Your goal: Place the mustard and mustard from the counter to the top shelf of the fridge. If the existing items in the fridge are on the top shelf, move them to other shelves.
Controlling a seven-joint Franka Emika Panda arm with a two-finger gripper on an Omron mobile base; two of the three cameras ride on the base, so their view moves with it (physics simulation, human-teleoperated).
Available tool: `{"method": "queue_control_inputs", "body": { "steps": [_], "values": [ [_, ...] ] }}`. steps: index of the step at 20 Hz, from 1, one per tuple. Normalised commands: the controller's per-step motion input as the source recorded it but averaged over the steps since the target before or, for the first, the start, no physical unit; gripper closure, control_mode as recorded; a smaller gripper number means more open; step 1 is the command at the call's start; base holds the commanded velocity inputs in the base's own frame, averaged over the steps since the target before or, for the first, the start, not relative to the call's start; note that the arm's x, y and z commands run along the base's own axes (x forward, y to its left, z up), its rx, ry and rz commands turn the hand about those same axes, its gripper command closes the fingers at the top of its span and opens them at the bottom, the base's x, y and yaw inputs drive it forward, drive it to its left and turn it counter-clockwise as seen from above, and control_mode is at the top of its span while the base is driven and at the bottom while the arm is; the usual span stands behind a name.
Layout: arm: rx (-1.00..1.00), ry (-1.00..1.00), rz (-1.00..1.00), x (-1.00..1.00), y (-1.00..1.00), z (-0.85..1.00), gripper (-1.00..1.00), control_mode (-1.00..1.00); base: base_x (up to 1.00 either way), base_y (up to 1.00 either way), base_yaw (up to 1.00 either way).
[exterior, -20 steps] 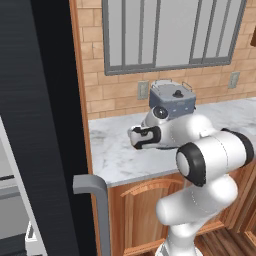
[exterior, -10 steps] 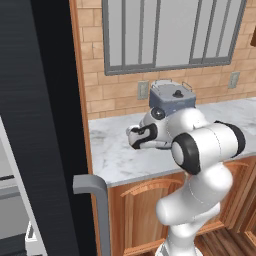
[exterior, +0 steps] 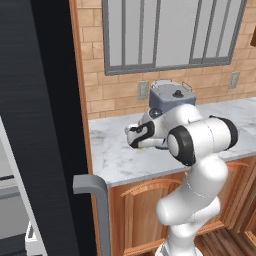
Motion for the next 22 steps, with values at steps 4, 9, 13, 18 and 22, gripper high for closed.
{"method": "queue_control_inputs", "body": {
  "steps": [4, 9, 13, 18, 22],
  "values": [
    [0.00, -0.02, 0.00, 0.18, 0.02, -0.05, -1.00, -1.00, 0.00, 0.00, 0.00],
    [0.00, -0.02, 0.00, 0.18, 0.03, -0.06, -1.00, -1.00, 0.00, 0.00, 0.00],
    [0.00, -0.02, 0.00, 0.20, 0.06, -0.06, -1.00, -1.00, 0.00, 0.00, 0.00],
    [0.00, -0.01, 0.00, 0.15, 0.04, -0.05, 1.00, -1.00, 0.00, 0.00, 0.00],
    [0.00, 0.00, 0.00, 0.02, 0.00, 0.00, 1.00, -1.00, 0.00, 0.00, 0.00]
  ]
}}
